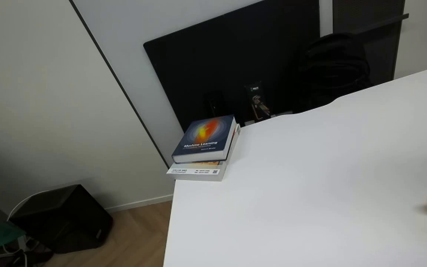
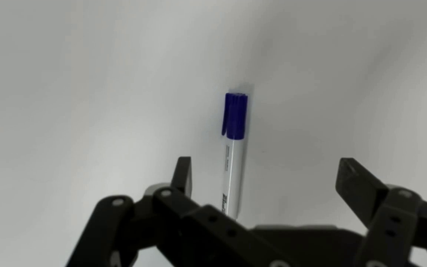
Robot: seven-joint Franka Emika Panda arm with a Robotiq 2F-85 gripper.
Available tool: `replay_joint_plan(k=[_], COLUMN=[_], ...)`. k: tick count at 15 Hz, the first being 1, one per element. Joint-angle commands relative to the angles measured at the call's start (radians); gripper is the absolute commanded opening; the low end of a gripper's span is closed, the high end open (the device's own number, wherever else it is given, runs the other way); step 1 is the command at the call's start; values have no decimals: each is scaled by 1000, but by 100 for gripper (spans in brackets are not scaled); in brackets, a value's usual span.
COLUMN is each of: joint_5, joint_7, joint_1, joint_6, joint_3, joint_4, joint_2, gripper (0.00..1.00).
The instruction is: Put the marker inside the mug cup
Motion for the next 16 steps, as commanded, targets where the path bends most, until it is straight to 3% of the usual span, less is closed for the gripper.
replay_joint_plan(k=[1, 16], joint_5=[39, 138], joint_7=[-21, -125], joint_1=[-6, -49], joint_6=[40, 176], joint_3=[-8, 79], joint_4=[-10, 27], joint_2=[45, 190], gripper=[100, 100])
